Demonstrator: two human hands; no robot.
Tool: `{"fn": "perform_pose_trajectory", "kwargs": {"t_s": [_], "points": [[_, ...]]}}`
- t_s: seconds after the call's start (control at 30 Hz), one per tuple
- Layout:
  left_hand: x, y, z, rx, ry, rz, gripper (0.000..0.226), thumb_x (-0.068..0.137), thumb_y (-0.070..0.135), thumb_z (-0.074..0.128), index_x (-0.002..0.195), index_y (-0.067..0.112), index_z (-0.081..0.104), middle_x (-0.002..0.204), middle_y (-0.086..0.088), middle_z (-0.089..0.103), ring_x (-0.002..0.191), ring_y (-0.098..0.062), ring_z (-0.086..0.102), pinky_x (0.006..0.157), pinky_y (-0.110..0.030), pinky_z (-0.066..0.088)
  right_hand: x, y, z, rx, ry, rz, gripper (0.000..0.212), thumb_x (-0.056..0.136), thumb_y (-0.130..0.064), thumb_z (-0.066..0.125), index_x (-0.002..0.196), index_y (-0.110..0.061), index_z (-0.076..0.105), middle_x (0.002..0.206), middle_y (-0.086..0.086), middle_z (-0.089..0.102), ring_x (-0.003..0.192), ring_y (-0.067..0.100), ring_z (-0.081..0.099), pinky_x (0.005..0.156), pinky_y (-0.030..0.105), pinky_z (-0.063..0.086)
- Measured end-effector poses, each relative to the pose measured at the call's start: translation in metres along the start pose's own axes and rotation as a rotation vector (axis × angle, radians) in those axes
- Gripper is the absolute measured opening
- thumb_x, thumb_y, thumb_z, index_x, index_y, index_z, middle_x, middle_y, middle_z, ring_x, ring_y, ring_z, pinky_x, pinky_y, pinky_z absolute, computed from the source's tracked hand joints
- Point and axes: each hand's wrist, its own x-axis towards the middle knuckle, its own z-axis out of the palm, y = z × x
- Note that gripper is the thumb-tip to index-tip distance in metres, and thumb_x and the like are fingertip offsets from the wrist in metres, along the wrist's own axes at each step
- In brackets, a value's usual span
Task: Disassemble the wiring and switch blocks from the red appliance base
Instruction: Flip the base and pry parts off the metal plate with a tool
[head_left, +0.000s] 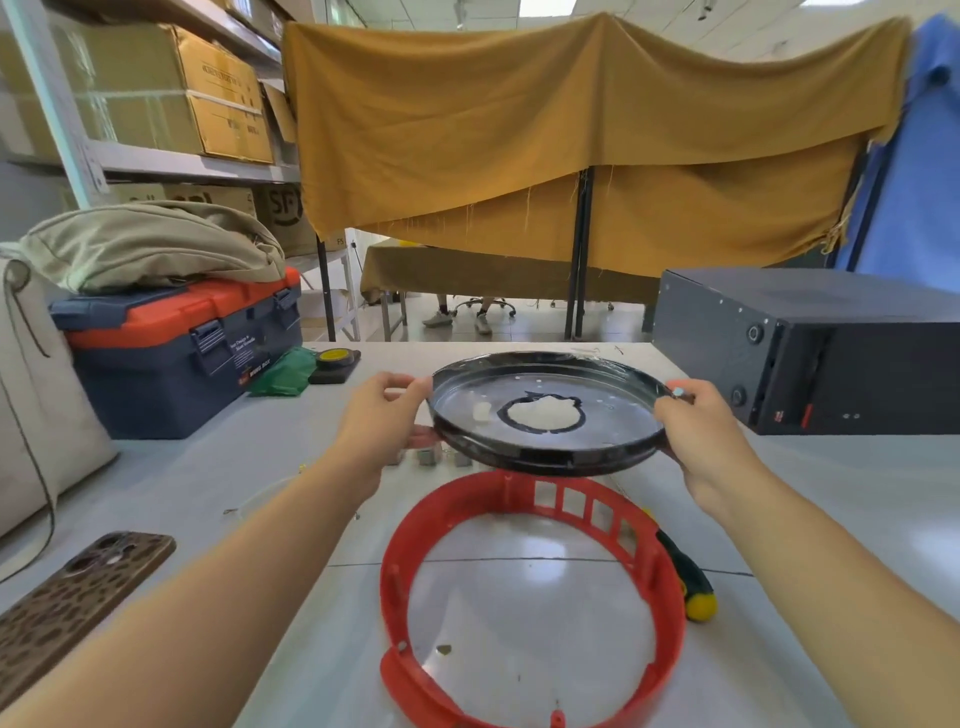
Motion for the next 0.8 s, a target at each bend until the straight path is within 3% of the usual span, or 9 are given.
{"fn": "perform_pose_trajectory", "kwargs": {"t_s": [0.07, 0.13, 0.27, 0.5, 0.63, 0.8], "points": [[0.007, -0.003, 0.003, -0.057, -0.033, -0.013, 0.017, 0.09, 0.028, 0.06, 0.103, 0.018, 0.057, 0.099, -0.003, 0.065, 0.066, -0.012, 0.071, 0.066, -0.024, 0.056, 0.013, 0.003, 0.004, 0.017, -0.024, 0.027, 0.04, 0.092, -0.011, 0.05, 0.131, -0.014, 0.042, 0.107, 0.0, 0.047, 0.102, 0.019, 0.047, 0.103, 0.044, 0.042], [0.014, -0.009, 0.004, -0.096, -0.08, -0.038, 0.023, 0.088, 0.024, 0.063, 0.108, 0.014, 0.058, 0.102, -0.006, 0.066, 0.081, -0.015, 0.07, 0.068, -0.02, 0.054, 0.025, 0.007, 0.008, 0.003, -0.056, 0.041, 0.042, 0.093, -0.017, 0.054, 0.132, -0.016, 0.041, 0.116, 0.001, 0.044, 0.109, 0.021, 0.044, 0.102, 0.042, 0.04], [0.032, -0.018, 0.007, -0.124, -0.14, -0.051, 0.041, 0.086, 0.02, 0.066, 0.123, 0.008, 0.054, 0.108, -0.006, 0.066, 0.099, -0.019, 0.063, 0.087, -0.027, 0.049, 0.042, 0.016, 0.02, -0.007, -0.11, 0.02, 0.049, 0.091, -0.026, 0.063, 0.133, -0.019, 0.038, 0.11, -0.005, 0.044, 0.102, 0.017, 0.045, 0.086, 0.032, 0.033], [0.073, -0.027, 0.022, -0.036, -0.109, -0.082, 0.054, 0.085, 0.02, 0.067, 0.134, 0.013, 0.045, 0.123, -0.004, 0.057, 0.115, -0.024, 0.05, 0.107, -0.041, 0.036, 0.065, 0.035, 0.042, -0.026, -0.133, 0.011, 0.064, 0.086, -0.034, 0.07, 0.136, -0.021, 0.032, 0.124, -0.001, 0.042, 0.113, 0.019, 0.046, 0.089, 0.03, 0.033], [0.091, -0.038, 0.031, 0.097, -0.083, -0.051, 0.037, 0.088, 0.018, 0.063, 0.124, 0.015, 0.055, 0.122, -0.006, 0.059, 0.112, -0.022, 0.053, 0.101, -0.036, 0.041, 0.076, 0.043, 0.052, -0.064, -0.189, 0.038, 0.064, 0.091, -0.037, 0.063, 0.141, -0.019, 0.027, 0.122, -0.003, 0.038, 0.111, 0.015, 0.041, 0.091, 0.027, 0.031], [0.107, -0.052, 0.035, 0.197, -0.059, -0.056, 0.009, 0.091, 0.025, 0.057, 0.095, 0.021, 0.065, 0.104, -0.004, 0.065, 0.097, -0.02, 0.059, 0.077, -0.028, 0.045, 0.086, 0.046, 0.057, -0.078, -0.249, 0.092, 0.062, 0.092, -0.035, 0.061, 0.142, -0.022, 0.027, 0.126, -0.003, 0.038, 0.115, 0.019, 0.044, 0.09, 0.031, 0.033]]}}
